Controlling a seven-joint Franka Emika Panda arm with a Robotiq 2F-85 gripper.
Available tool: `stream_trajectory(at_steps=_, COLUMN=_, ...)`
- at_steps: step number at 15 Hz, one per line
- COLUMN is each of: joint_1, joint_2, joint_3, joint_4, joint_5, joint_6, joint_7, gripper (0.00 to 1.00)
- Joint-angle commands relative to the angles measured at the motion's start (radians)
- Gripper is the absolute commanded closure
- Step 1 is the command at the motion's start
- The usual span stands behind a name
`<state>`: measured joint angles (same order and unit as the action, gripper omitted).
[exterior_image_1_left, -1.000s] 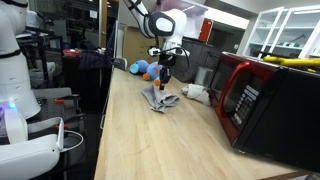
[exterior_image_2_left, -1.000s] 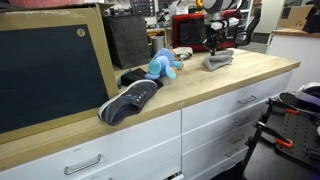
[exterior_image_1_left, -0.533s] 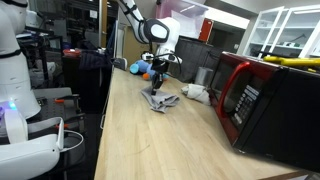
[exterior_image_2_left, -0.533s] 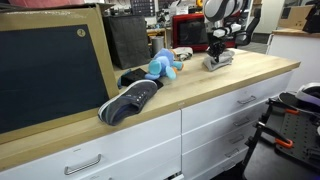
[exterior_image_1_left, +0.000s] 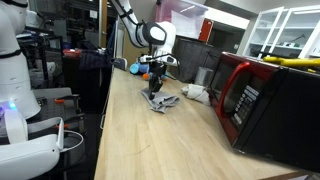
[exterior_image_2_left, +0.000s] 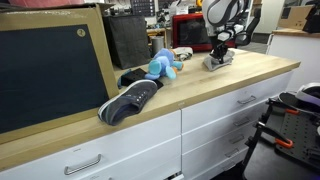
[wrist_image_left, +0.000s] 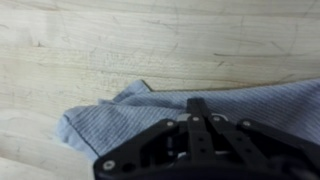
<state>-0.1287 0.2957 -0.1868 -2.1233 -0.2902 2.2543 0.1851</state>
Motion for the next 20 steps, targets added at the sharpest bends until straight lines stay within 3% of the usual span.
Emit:
stream_trajectory(at_steps=1, joint_1=0.011, joint_2=-0.028, joint_3=-0.008, joint_4=-0.044, joint_5=-0.070, joint_6=0.003, joint_7=-0.043, gripper=1.00)
stream_trajectory(at_steps=4, joint_1=-0.007, joint_2=-0.074, joint_3=0.001, joint_4=-0.062, joint_5=-0.045, joint_6=0.009, joint_7=-0.131, gripper=1.00)
stream_trajectory(at_steps=11, joint_1=-0.037, joint_2=-0.186, joint_3=0.013, joint_4=-0.022, joint_5=0.126, joint_6=-0.043, joint_7=-0.241, gripper=1.00)
stream_trajectory(at_steps=16, joint_1=-0.001, joint_2=-0.147, joint_3=0.050, joint_4=-0.008, joint_5=0.185, joint_6=0.022, joint_7=-0.159, gripper=1.00)
stream_trajectory(at_steps=20, joint_1=0.024, joint_2=-0.085, joint_3=0.063, joint_4=-0.009, joint_5=0.186, joint_6=0.170, joint_7=-0.042, gripper=1.00)
